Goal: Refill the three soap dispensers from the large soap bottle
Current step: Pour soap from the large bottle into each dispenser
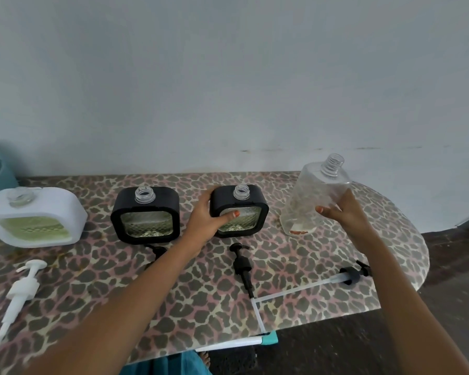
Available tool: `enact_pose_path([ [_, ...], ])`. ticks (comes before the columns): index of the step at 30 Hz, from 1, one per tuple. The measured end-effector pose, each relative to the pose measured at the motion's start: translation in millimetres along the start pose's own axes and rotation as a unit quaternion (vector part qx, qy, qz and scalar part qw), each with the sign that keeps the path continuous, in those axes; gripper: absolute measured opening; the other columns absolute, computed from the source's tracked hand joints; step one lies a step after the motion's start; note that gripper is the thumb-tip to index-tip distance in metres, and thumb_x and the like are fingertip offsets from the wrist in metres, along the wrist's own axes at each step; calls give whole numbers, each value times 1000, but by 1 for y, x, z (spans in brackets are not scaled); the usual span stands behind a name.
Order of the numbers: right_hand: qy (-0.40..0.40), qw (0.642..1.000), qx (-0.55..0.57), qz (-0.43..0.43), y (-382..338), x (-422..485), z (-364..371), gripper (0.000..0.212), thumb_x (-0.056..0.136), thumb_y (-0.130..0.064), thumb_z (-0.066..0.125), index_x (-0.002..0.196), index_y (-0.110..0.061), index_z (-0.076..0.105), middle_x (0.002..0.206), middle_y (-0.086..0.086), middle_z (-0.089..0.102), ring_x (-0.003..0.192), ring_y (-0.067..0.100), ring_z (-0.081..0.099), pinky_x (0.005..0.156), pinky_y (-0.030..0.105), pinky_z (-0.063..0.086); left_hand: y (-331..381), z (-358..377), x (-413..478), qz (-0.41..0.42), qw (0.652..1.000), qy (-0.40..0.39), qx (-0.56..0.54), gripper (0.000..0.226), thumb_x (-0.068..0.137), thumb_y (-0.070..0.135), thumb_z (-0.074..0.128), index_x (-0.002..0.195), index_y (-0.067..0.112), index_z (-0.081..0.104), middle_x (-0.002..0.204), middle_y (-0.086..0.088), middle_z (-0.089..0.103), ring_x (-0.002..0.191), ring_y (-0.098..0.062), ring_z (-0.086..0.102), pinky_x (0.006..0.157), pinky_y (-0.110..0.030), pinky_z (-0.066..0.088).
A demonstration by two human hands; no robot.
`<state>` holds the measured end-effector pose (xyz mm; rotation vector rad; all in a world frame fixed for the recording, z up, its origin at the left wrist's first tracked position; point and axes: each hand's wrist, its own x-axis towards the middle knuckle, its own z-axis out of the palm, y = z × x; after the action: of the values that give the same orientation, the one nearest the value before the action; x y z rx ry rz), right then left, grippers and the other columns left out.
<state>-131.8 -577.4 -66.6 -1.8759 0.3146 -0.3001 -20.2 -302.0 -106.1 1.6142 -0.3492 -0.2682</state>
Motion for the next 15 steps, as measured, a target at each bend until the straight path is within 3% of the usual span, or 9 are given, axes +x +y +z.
enact_pose_path([
  [4,29,1000,5,2,1,-6,-1,81,71,-6,72,139,-21,30,128,-12,47,122,9,44,96,24,34,5,0,-3,12,998,-4,58,83,71,17,76,138,24,29,129,6,43,111,-5,43,94,-23,38],
  [10,90,996,-12,9,-4,-21,1,86,73,-7,73,143,-13,23,145,6,35,133,19,34,106,36,30,20,2,-14,35,995,-2,88,89,72,21,75,141,29,20,145,6,29,117,1,30,97,-22,29],
  [15,177,984,-12,7,-11,-50,12,77,76,-8,72,139,-10,29,141,10,40,128,24,39,102,37,36,34,1,-35,53,994,-8,100,87,75,16,73,142,32,19,151,5,20,131,-7,27,104,-26,27],
])
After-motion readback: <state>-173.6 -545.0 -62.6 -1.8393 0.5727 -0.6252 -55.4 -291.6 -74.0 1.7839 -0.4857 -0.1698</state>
